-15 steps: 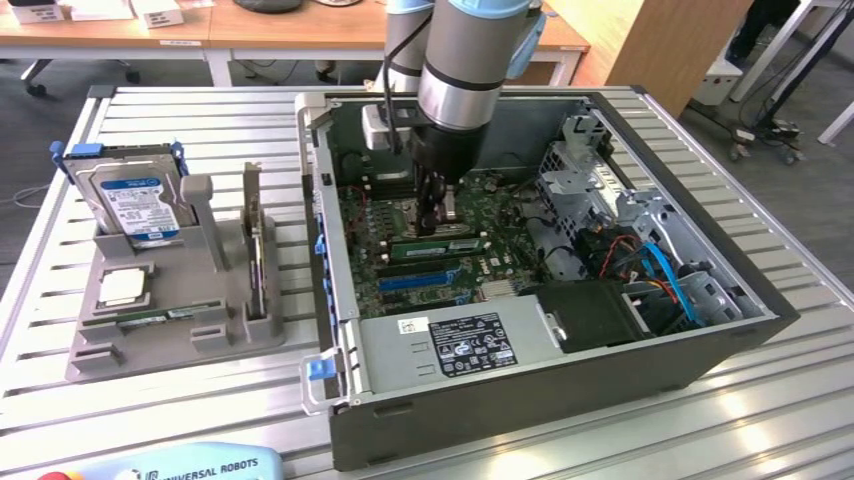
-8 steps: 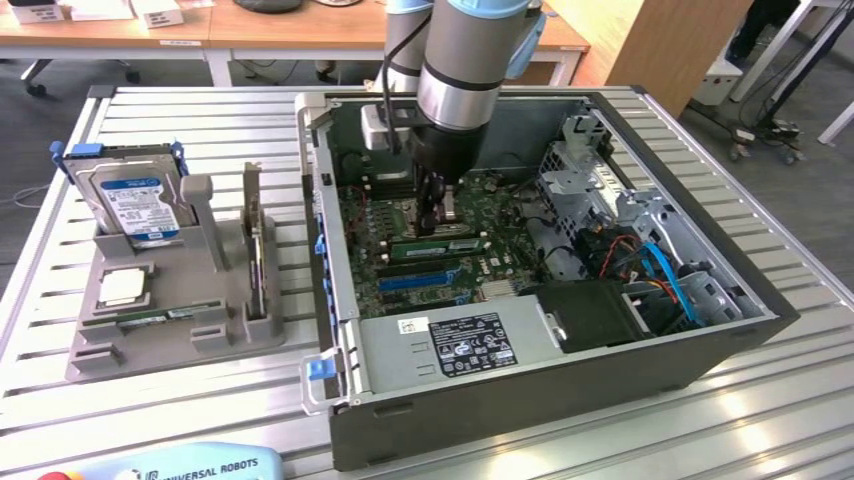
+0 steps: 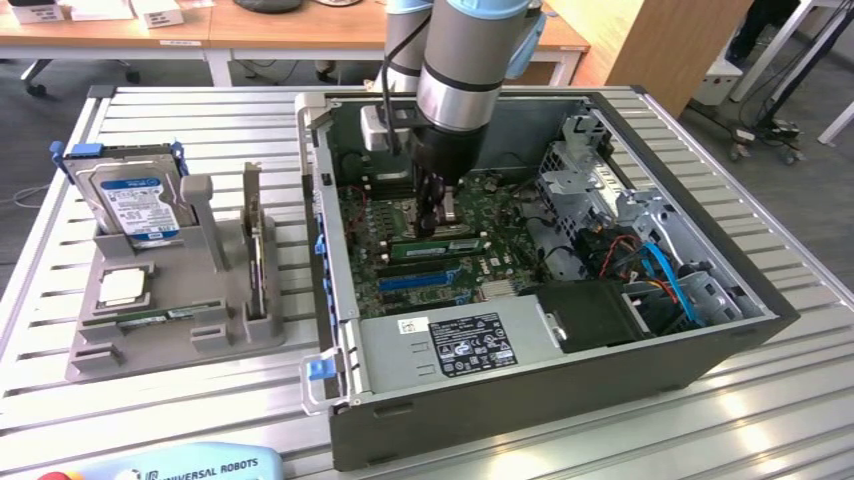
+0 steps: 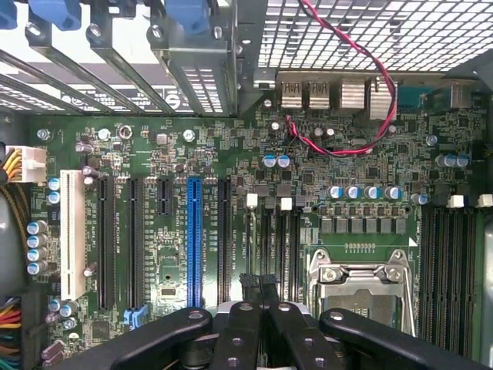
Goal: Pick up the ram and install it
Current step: 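Press down the ram until it locks into place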
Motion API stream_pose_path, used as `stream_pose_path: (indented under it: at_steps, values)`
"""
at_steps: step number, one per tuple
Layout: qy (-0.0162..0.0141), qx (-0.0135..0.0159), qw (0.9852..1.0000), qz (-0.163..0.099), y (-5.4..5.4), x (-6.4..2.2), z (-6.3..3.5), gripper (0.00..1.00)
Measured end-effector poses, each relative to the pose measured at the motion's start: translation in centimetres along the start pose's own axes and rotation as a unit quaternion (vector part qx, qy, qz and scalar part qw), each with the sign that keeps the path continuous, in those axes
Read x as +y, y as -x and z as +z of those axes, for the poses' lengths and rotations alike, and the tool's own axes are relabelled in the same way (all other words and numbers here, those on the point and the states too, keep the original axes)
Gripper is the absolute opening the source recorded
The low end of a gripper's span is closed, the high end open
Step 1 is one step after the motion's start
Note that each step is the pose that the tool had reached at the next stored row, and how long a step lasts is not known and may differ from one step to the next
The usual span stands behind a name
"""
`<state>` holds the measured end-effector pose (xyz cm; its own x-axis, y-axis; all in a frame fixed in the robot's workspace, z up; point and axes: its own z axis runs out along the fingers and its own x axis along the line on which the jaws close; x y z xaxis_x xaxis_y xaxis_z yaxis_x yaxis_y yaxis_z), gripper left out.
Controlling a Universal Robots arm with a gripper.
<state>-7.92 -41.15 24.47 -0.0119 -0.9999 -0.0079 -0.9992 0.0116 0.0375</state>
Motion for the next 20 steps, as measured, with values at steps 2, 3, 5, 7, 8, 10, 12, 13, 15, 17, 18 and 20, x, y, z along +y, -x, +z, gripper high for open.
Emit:
stream_pose_path:
  at_steps: [2, 3, 5, 7, 8, 10, 12, 13, 15, 17, 18, 20]
  values:
    - [0.0000, 0.0000, 1.0000, 0.000, 0.00, 0.00, 0.02, 0.10]
    - [0.0000, -0.0001, 1.0000, 0.000, -0.01, -0.01, 0.10, 0.10]
    - [0.0000, 0.0000, 1.0000, 0.000, -0.01, -0.02, 0.28, 0.10]
    - [0.0000, 0.0000, 1.0000, 0.000, -0.01, -0.02, 0.43, 0.10]
    - [0.0000, 0.0000, 1.0000, 0.000, -0.01, -0.03, 0.50, 0.10]
    - [0.0000, 0.0000, 1.0000, 0.000, -0.01, -0.03, 0.64, 0.10]
    - [0.0001, 0.0000, 1.0000, 0.000, -0.01, -0.03, 0.69, 0.10]
    - [0.0001, 0.0001, 1.0000, 0.000, -0.01, -0.03, 0.69, 0.10]
    - [0.0000, 0.0000, 1.0000, 0.000, -0.01, 0.02, 0.71, 0.10]
    - [0.0000, -0.0001, 1.0000, 0.000, -0.01, 0.21, 0.74, 0.10]
    - [0.0000, -0.0001, 1.0000, 0.000, -0.01, 0.24, 0.75, 0.10]
    - [0.0000, 0.0000, 1.0000, 0.000, -0.02, 0.24, 0.84, 0.10]
